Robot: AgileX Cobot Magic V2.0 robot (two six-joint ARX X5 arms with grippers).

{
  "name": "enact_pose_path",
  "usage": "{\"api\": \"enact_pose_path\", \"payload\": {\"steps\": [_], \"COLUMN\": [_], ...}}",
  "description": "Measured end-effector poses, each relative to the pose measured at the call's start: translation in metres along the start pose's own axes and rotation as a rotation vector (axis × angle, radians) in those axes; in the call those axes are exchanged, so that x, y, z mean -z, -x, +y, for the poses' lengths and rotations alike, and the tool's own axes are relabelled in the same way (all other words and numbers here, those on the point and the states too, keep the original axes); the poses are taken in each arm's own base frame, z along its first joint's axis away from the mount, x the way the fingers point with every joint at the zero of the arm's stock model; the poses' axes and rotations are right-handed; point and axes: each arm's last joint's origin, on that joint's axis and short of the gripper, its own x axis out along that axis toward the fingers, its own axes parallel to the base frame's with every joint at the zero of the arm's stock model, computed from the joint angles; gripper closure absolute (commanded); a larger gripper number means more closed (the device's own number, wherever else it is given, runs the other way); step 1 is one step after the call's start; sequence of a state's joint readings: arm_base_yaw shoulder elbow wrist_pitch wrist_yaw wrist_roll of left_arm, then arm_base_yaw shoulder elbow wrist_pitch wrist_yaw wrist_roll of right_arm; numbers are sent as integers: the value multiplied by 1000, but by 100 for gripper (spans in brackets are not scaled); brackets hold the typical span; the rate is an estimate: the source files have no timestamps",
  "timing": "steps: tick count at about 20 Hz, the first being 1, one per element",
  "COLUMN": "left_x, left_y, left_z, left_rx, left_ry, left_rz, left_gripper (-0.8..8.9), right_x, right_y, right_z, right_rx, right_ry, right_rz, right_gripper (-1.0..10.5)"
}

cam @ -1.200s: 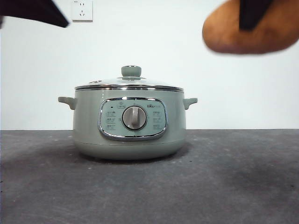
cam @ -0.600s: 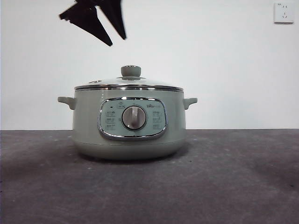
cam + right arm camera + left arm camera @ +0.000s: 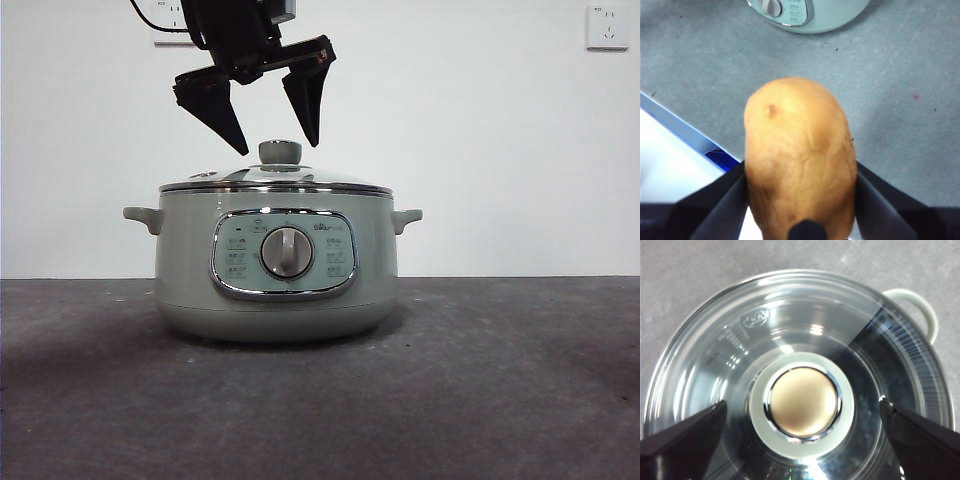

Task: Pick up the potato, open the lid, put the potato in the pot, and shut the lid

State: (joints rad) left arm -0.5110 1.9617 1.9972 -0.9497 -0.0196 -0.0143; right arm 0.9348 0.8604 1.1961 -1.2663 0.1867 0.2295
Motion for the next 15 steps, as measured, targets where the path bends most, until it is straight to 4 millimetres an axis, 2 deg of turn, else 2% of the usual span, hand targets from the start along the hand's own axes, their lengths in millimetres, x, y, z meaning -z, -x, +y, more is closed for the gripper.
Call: {"api": "enact_pose_path", "payload": {"steps": [3, 6, 10, 11, 13, 15], "left_x": [-1, 0, 2, 2, 3, 2], "left_y": [0, -2, -16, -18, -19, -19], "left_z": [0, 0, 1, 1, 2, 2], "left_rx": [-4, -4, -5, -6, -10, -11], "left_ry": [-4, -12, -21, -23, -29, -31], "left_rz": [-11, -1, 31, 38, 39, 33], "left_gripper": [191, 257, 257, 285, 430, 481], "right_x": [0, 0, 0, 0, 0, 0], "right_y": [0, 0, 0, 0, 0, 0], "right_z": [0, 0, 0, 0, 0, 0], "right_rx": [0, -1, -1, -1, -1, -1], "right_ry": [-3, -4, -4, -4, -4, -4], "right_rz": [0, -3, -3, -3, -3, -3], "right_gripper": [955, 955, 954, 954, 954, 954]}}
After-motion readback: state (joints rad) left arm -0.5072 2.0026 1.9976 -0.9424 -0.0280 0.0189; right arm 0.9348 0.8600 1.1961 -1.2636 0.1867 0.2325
